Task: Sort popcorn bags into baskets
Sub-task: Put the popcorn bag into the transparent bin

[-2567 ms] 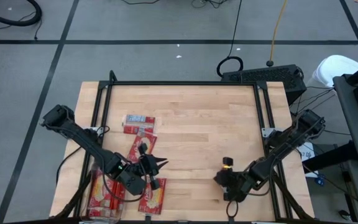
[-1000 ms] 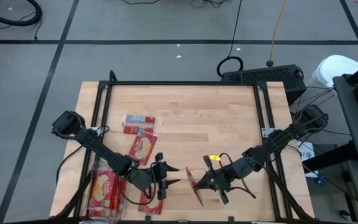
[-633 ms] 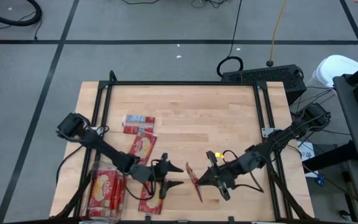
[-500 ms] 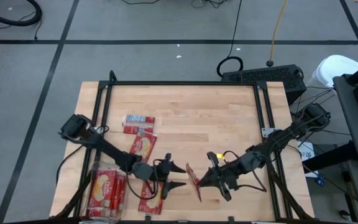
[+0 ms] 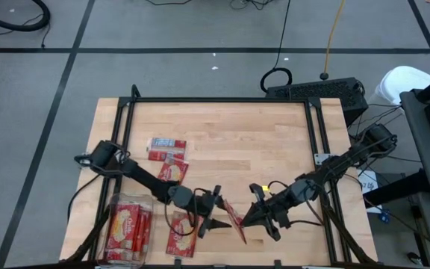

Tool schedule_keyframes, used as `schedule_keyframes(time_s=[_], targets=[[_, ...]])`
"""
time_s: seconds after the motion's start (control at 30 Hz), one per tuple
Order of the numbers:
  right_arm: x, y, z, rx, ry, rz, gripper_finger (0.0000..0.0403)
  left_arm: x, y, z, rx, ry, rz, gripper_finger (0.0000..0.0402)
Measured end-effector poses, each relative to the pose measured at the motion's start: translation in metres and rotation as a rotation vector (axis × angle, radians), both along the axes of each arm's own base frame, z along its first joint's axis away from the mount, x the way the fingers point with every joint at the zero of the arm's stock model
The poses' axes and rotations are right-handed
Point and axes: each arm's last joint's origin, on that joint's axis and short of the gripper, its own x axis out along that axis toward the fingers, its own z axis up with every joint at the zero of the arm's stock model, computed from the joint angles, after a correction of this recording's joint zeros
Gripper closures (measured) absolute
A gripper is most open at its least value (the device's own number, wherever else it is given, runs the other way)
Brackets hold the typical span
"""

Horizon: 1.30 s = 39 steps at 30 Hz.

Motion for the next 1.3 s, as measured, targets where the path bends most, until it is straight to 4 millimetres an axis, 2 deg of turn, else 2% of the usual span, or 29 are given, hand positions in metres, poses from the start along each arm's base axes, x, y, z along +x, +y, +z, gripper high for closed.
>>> schedule_keyframes(time_s=[0.13,0.27,0.57,0.77,0.93,1.07,1.2,1.3], targets=[[0.000,0.000,-0.001,-0.003,0.006,0.000,0.0403,0.015,-0.009,-0.001,0.043,-0.046,-0.076,0.0156],[0.000,0.000,-0.002,-0.010,0.023,-0.003,0.0403,0.024,-0.016,-0.005,0.092,-0.067,-0.100,0.0192],[0.001,0.000,-0.007,0.054,0.120,-0.024,0.0403,0.023,-0.016,-0.008,0.129,-0.056,-0.110,0.0379],[-0.002,0.003,-0.013,0.131,0.241,-0.033,0.0403,0.023,-0.014,-0.015,0.150,0.032,-0.112,0.0363],[-0.011,0.004,-0.014,0.269,0.373,-0.171,0.0388,0.017,-0.009,-0.002,0.201,0.160,-0.082,0.0382],[-0.023,0.001,-0.015,0.388,0.455,-0.387,0.0354,0.004,0.001,0.013,0.284,0.324,0.034,0.0382],[-0.034,-0.003,-0.012,0.553,0.457,-0.601,0.0310,-0.013,0.012,0.029,0.340,0.467,0.161,0.0366],[-0.036,-0.006,-0.013,0.631,0.452,-0.672,0.0273,-0.024,0.021,0.043,0.369,0.514,0.248,0.0366]])
